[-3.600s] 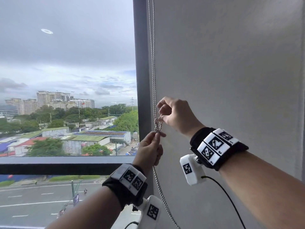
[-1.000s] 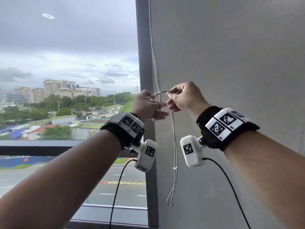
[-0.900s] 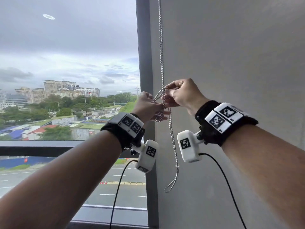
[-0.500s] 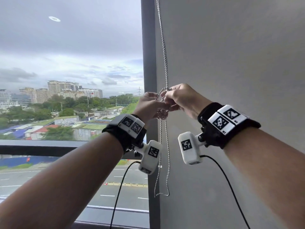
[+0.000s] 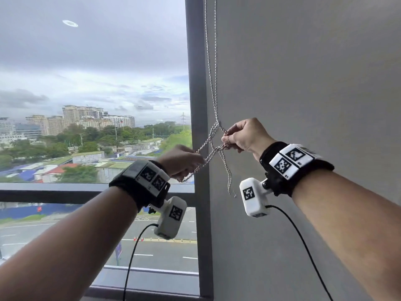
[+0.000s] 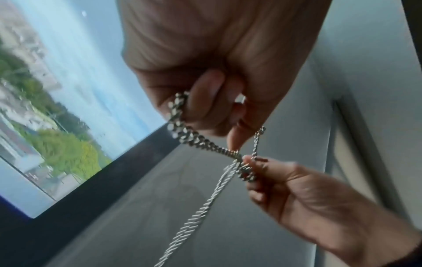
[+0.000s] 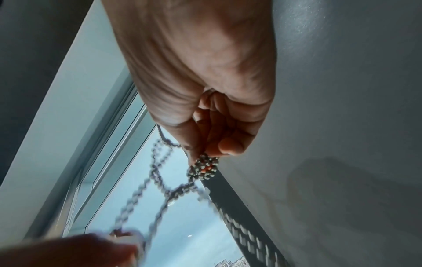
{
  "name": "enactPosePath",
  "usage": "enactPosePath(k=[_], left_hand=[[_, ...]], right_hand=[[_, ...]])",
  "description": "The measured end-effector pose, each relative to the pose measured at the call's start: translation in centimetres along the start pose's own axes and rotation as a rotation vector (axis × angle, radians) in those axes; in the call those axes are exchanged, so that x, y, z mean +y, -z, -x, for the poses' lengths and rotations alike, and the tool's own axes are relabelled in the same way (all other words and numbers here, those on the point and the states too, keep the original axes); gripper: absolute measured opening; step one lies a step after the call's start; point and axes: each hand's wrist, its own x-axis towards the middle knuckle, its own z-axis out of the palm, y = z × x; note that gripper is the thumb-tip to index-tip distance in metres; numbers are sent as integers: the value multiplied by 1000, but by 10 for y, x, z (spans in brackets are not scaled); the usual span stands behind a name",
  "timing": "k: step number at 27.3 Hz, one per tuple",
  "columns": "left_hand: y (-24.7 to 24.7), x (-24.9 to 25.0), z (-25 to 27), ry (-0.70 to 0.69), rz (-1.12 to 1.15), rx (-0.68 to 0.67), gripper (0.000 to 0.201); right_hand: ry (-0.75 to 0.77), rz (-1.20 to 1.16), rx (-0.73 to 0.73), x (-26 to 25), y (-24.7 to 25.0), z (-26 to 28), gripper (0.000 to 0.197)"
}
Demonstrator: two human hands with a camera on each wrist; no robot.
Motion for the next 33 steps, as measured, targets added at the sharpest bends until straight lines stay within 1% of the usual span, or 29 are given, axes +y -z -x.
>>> enactPosePath(k=[2,3,5,7,9,11,13,16,18,20,22,24,26,27,28,29,30,32,33], left_hand=[[-5,-11,-2,79,-117,-86,20],[-8,-13,-2,79,-136,-91,20],[-16,-17,-4,11,-132,-19,21],[-24,-17,-5,-89,-65,50,28],[-33,-17,-7,-135,-56,22,25],[-39,-18,-10,-144,-47,-5,16],[-40,-19,-16,-147,63,56,20],[-36,-11,-18,-212,270,225,23],[-29,-1,-17,-315,294,297,22],[-24,8,-16,-400,235,320,18],[-18,11,-17,-386,239,341,20],[-12,12,-17,-320,408,293,23],[-7,14,-14,-275,672,181,22],[-4,16,-11,-246,763,115,21],[-1,15,-10,-217,788,67,21],[2,13,-8,-202,748,48,22],[6,9,-5,-208,649,65,26],[9,-4,1,-250,393,132,31],[6,-12,2,-259,292,145,29]], right_hand=[[-23,12,-13,2,-5,-1,14],[-31,18,-15,3,-8,-1,12],[-36,20,-7,5,-11,-2,12],[-36,23,-10,5,-11,-1,14],[-37,16,-27,4,-9,1,16],[-34,-5,-67,4,-9,4,16],[-26,-2,-112,7,-9,6,15],[-12,24,-123,12,-4,6,17],[1,35,-128,12,-1,6,12],[4,46,-126,11,0,7,7],[-3,37,-139,9,0,8,5],[-10,24,-153,8,0,9,5],[-2,44,-149,8,-2,9,5],[3,61,-137,9,-3,8,5],[5,71,-117,10,-3,7,7],[1,71,-87,12,-3,6,8],[-10,67,-55,15,-2,4,8],[-40,73,-11,21,1,1,7],[-58,73,-7,23,2,1,6]])
